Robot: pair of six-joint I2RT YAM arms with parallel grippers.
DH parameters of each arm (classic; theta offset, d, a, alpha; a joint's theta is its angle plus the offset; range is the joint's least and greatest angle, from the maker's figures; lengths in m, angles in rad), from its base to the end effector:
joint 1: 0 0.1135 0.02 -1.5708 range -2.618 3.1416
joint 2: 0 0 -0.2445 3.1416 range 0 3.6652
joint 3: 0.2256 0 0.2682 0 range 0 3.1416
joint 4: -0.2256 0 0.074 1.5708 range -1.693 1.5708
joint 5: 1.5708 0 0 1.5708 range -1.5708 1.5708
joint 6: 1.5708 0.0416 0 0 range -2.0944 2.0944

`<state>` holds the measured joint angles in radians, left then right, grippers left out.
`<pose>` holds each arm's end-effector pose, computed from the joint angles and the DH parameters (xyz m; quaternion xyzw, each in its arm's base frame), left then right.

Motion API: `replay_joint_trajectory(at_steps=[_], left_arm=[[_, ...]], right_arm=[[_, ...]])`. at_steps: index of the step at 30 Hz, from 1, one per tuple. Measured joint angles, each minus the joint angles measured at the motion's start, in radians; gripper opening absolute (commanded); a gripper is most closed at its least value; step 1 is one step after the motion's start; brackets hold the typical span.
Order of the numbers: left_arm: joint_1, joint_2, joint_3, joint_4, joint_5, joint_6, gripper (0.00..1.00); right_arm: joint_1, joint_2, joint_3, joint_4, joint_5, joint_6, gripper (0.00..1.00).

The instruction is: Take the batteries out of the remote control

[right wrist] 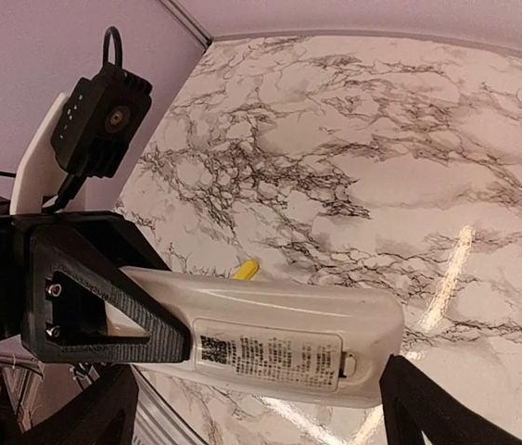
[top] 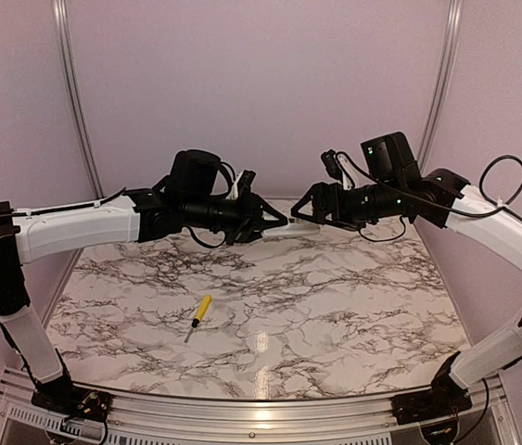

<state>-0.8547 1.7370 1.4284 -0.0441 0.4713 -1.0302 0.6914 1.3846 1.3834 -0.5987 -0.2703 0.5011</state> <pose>0.2693 -0.3383 0.2940 0.0632 0.8062 -0.5626 0.1721 0.2474 0.2192 0.3490 -0.1458 0.8665 0.3582 0.3157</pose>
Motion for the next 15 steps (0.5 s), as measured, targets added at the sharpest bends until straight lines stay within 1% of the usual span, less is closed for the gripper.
replay_joint_trajectory(at_steps=[15], left_arm=[[0.001, 0.033, 0.029, -0.007, 0.002, -0.005, 0.0]], right_arm=[[0.0, 0.018, 0.012, 0.004, -0.016, -0.001, 0.89]])
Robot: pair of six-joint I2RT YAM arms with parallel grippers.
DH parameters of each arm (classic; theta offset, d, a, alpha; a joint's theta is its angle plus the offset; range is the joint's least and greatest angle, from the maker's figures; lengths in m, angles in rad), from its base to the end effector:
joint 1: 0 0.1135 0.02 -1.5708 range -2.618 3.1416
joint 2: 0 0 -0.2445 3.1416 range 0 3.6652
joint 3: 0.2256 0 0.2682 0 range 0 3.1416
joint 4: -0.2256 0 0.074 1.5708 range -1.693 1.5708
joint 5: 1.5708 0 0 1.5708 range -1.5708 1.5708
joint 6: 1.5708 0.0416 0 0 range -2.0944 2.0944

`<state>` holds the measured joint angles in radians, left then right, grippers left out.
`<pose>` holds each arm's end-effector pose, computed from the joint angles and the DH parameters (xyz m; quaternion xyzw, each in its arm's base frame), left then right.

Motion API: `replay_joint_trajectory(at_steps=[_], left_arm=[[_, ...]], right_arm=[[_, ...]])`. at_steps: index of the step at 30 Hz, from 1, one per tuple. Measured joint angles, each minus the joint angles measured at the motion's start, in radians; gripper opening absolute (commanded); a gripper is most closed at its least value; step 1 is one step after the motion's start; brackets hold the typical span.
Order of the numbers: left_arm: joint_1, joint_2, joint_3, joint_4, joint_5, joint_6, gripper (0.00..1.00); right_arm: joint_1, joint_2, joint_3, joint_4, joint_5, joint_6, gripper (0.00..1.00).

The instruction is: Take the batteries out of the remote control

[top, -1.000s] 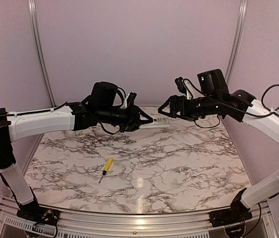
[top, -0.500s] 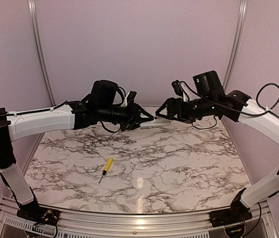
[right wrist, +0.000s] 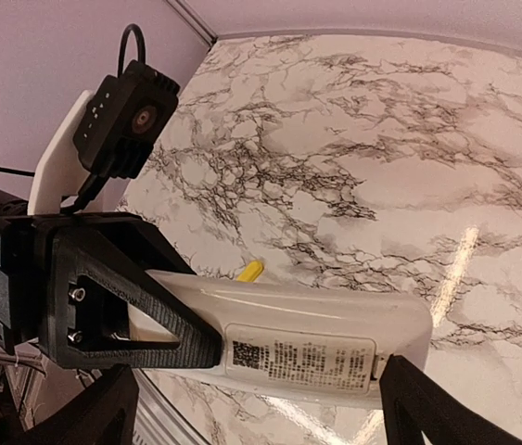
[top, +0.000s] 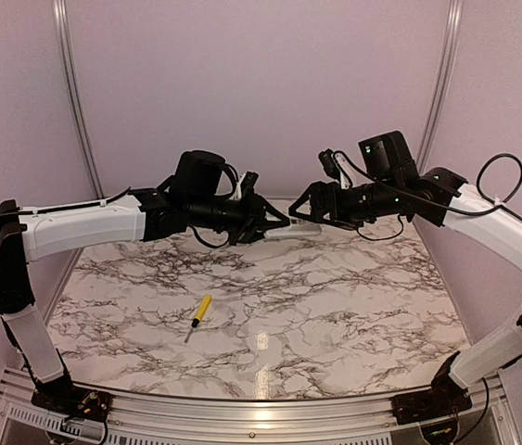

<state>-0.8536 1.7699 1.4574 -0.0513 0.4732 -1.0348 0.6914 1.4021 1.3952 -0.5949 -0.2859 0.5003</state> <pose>0.2745 -0.3435 0.2904 0.0601 0.8092 -0.5601 0.1672 0.2503 0.2224 0.3482 -0.1496 0.8656 0.3631 0.3108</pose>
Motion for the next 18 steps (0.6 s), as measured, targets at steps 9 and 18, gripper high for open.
replay_joint_trajectory(at_steps=[9, 18], left_arm=[[0.0, 0.001, 0.002, 0.002, 0.0, -0.016, 0.0], [0.003, 0.01, 0.013, -0.005, 0.002, -0.016, 0.0]], right_arm=[[0.0, 0.005, 0.001, -0.001, 0.007, -0.005, 0.89], [0.0, 0.02, 0.001, 0.0, 0.016, -0.019, 0.89]])
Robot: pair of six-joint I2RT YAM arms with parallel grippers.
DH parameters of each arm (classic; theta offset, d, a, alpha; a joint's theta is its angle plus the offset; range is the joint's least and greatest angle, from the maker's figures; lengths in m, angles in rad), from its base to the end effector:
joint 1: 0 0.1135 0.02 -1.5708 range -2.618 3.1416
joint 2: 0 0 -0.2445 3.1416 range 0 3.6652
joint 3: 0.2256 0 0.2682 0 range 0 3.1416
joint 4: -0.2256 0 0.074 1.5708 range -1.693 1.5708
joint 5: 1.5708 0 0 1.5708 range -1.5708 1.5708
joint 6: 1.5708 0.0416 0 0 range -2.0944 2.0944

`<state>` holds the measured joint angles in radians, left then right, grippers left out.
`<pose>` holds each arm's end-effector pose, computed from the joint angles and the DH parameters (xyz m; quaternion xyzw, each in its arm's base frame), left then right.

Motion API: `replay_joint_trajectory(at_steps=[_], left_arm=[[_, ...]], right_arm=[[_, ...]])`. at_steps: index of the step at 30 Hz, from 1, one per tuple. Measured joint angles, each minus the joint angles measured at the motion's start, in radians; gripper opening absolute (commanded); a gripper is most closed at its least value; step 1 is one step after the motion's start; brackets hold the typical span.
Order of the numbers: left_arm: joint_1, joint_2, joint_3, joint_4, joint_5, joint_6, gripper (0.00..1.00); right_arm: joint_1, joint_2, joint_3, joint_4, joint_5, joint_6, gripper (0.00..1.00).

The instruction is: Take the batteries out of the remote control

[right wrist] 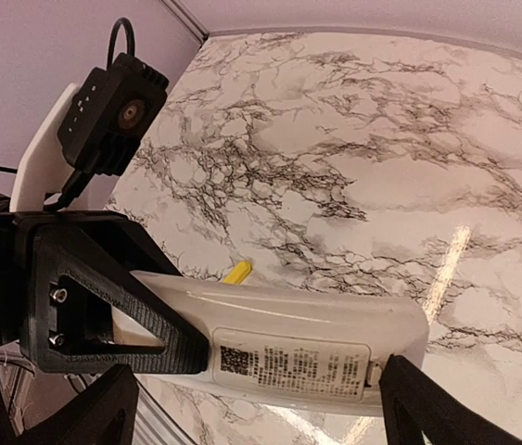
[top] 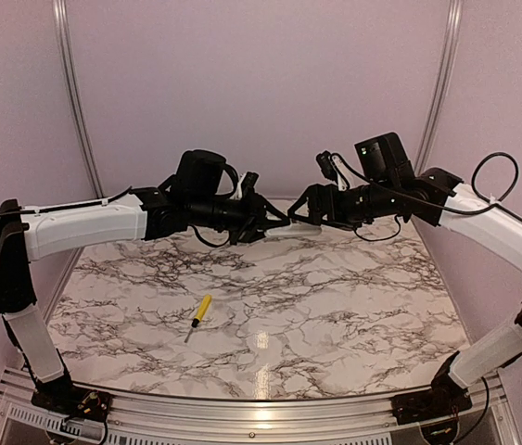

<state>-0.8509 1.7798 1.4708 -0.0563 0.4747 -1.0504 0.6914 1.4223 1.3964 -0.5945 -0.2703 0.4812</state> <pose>0.2769 -0.3446 0.2907 0.0529 0.8100 -0.5610 0.1626 0.2545 0.2250 0.3422 -0.1537 0.8698 0.3506 0.3113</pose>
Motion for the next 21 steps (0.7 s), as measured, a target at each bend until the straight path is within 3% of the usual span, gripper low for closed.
replay_joint_trajectory(at_steps=[21], left_arm=[[0.001, 0.019, 0.022, -0.001, 0.004, -0.002, 0.0]], right_arm=[[-0.001, 0.0, 0.0, 0.003, 0.014, -0.004, 0.89]])
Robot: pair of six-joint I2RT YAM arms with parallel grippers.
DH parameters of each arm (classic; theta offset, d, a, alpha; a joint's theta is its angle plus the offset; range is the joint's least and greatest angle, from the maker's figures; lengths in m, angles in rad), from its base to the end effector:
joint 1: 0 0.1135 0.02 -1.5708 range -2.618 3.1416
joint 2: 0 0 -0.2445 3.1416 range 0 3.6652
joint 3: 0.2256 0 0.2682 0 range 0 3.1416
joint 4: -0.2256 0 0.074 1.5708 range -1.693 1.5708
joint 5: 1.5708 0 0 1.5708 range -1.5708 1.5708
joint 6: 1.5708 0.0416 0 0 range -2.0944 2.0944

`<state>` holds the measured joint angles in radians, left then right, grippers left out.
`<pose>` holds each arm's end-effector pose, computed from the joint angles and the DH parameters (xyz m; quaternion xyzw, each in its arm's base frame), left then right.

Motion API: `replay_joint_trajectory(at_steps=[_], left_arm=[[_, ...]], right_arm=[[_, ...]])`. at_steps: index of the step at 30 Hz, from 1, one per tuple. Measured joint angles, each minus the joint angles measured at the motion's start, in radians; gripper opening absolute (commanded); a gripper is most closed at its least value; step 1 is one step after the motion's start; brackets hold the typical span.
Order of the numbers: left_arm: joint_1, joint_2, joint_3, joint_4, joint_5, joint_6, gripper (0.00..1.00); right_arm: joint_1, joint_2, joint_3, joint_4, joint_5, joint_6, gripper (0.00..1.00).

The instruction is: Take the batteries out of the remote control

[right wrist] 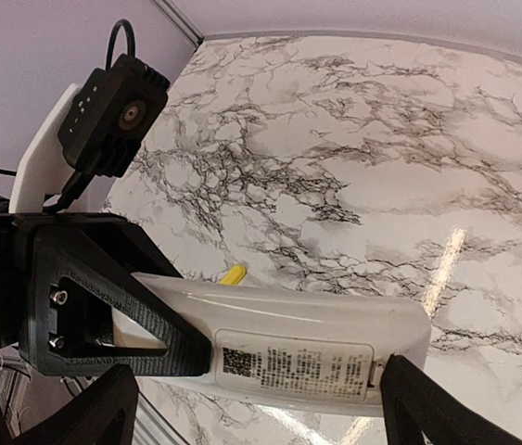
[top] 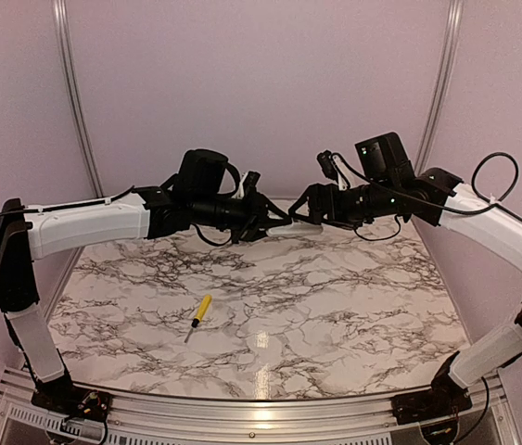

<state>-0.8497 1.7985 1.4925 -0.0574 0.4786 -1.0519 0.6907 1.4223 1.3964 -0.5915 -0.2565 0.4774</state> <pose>0.2802 -0.3478 0.2907 0.0532 0.8093 -0.5622 0.1616 0.2552 0.2246 0.3424 -0.1521 0.8700 0.3457 0.3170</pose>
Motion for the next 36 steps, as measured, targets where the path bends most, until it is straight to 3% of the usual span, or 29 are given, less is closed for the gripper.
replay_joint_trajectory(at_steps=[36], left_arm=[[0.014, 0.003, 0.0, 0.015, 0.018, 0.0, 0.0]], right_arm=[[-0.007, 0.011, -0.008, 0.052, -0.012, 0.053, 0.89]])
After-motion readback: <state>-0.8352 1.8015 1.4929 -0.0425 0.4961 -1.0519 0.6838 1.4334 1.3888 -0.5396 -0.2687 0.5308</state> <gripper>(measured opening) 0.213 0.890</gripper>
